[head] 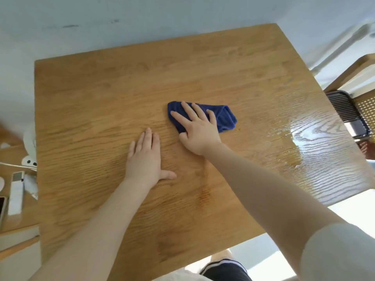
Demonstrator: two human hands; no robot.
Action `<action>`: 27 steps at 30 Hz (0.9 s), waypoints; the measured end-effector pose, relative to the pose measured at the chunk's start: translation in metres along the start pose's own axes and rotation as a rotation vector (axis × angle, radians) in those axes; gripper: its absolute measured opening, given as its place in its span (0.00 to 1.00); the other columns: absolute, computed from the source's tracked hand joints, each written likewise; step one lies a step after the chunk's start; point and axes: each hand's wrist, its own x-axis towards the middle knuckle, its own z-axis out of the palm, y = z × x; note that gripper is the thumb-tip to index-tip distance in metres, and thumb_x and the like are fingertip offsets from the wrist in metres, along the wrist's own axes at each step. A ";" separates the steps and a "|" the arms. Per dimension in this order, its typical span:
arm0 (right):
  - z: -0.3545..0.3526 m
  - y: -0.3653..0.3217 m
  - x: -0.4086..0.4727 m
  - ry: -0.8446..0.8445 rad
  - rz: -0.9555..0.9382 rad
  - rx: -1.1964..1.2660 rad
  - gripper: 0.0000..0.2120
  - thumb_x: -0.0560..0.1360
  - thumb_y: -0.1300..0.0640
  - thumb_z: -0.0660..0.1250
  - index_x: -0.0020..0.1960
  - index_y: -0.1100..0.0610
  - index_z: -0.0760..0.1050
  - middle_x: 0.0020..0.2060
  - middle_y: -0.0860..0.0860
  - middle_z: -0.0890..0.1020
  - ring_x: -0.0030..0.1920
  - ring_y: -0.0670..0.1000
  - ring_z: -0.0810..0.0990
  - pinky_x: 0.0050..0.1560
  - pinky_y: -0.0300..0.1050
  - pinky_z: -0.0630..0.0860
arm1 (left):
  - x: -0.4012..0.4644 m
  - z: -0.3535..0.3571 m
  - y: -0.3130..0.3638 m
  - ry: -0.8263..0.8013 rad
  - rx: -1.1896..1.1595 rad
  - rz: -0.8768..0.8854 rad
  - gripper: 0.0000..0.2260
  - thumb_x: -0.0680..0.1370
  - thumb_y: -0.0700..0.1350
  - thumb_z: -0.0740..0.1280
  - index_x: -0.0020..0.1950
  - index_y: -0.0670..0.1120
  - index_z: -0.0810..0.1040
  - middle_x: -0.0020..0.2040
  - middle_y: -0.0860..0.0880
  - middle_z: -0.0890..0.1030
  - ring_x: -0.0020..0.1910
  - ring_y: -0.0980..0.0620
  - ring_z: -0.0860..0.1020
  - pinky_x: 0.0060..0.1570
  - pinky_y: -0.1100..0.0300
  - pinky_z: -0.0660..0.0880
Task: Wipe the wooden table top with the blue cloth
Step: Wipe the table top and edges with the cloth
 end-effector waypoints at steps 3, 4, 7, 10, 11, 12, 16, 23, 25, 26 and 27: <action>-0.001 -0.001 0.010 0.003 0.038 0.024 0.27 0.75 0.50 0.53 0.74 0.42 0.54 0.77 0.50 0.50 0.76 0.54 0.47 0.72 0.61 0.43 | -0.001 -0.003 0.007 -0.064 -0.003 -0.063 0.55 0.66 0.66 0.70 0.76 0.44 0.37 0.76 0.45 0.35 0.76 0.49 0.39 0.74 0.50 0.40; 0.001 -0.003 -0.001 0.003 0.024 0.026 0.27 0.76 0.50 0.53 0.74 0.43 0.54 0.77 0.50 0.50 0.76 0.54 0.46 0.72 0.60 0.43 | -0.002 -0.004 0.009 -0.080 -0.010 -0.079 0.55 0.66 0.65 0.70 0.76 0.44 0.37 0.76 0.45 0.34 0.76 0.49 0.39 0.74 0.49 0.39; 0.010 -0.002 -0.062 -0.024 -0.095 0.020 0.29 0.73 0.48 0.46 0.75 0.42 0.53 0.76 0.50 0.50 0.76 0.54 0.47 0.72 0.59 0.43 | -0.008 -0.008 0.016 -0.073 -0.042 -0.138 0.54 0.68 0.61 0.72 0.76 0.45 0.37 0.76 0.46 0.33 0.76 0.48 0.38 0.73 0.49 0.39; 0.011 0.013 -0.106 -0.041 -0.213 0.025 0.30 0.70 0.49 0.48 0.73 0.43 0.59 0.75 0.51 0.57 0.75 0.54 0.55 0.71 0.59 0.51 | -0.012 -0.008 0.035 0.009 -0.060 -0.106 0.47 0.73 0.50 0.71 0.76 0.45 0.38 0.76 0.46 0.33 0.76 0.47 0.40 0.74 0.50 0.42; 0.009 0.019 -0.104 -0.056 -0.245 0.026 0.30 0.70 0.49 0.49 0.72 0.43 0.61 0.75 0.51 0.58 0.75 0.54 0.56 0.71 0.59 0.52 | -0.012 -0.008 0.042 0.035 -0.081 -0.074 0.43 0.75 0.46 0.68 0.77 0.46 0.39 0.76 0.46 0.34 0.76 0.48 0.40 0.74 0.51 0.43; 0.006 0.024 -0.096 -0.071 -0.259 0.023 0.30 0.70 0.49 0.48 0.72 0.42 0.61 0.75 0.50 0.58 0.75 0.54 0.55 0.70 0.59 0.51 | -0.012 -0.008 0.048 0.052 -0.113 -0.058 0.40 0.77 0.43 0.66 0.77 0.45 0.39 0.77 0.47 0.35 0.76 0.48 0.41 0.74 0.52 0.44; -0.008 0.043 -0.039 -0.044 -0.125 0.011 0.28 0.73 0.48 0.48 0.73 0.40 0.55 0.76 0.48 0.52 0.76 0.51 0.48 0.71 0.58 0.44 | -0.008 -0.002 0.062 0.060 -0.203 -0.074 0.41 0.76 0.50 0.67 0.77 0.45 0.41 0.77 0.47 0.36 0.77 0.48 0.42 0.74 0.52 0.45; -0.008 0.063 -0.048 -0.011 -0.162 -0.027 0.29 0.73 0.49 0.48 0.74 0.43 0.56 0.76 0.51 0.53 0.76 0.53 0.50 0.72 0.57 0.46 | -0.007 0.002 0.083 0.087 -0.315 -0.053 0.39 0.75 0.56 0.66 0.77 0.44 0.49 0.76 0.49 0.34 0.76 0.47 0.48 0.72 0.52 0.54; -0.006 0.074 -0.074 -0.016 -0.241 -0.058 0.30 0.70 0.49 0.48 0.73 0.44 0.59 0.75 0.52 0.57 0.75 0.55 0.55 0.71 0.59 0.52 | -0.002 -0.002 0.085 0.068 -0.298 -0.054 0.42 0.72 0.60 0.67 0.77 0.45 0.49 0.76 0.49 0.34 0.76 0.46 0.50 0.71 0.51 0.56; -0.007 0.081 -0.079 -0.028 -0.282 -0.065 0.30 0.70 0.49 0.49 0.73 0.44 0.60 0.75 0.52 0.58 0.74 0.55 0.56 0.70 0.59 0.54 | 0.002 -0.004 0.087 0.058 -0.288 -0.055 0.44 0.71 0.62 0.67 0.77 0.46 0.48 0.77 0.49 0.35 0.76 0.46 0.50 0.71 0.51 0.55; -0.008 0.088 -0.076 -0.040 -0.322 -0.068 0.30 0.69 0.49 0.50 0.72 0.44 0.61 0.75 0.52 0.59 0.74 0.55 0.57 0.69 0.59 0.54 | 0.004 -0.005 0.089 0.046 -0.271 -0.055 0.46 0.70 0.64 0.68 0.77 0.46 0.47 0.77 0.49 0.37 0.76 0.46 0.49 0.72 0.52 0.53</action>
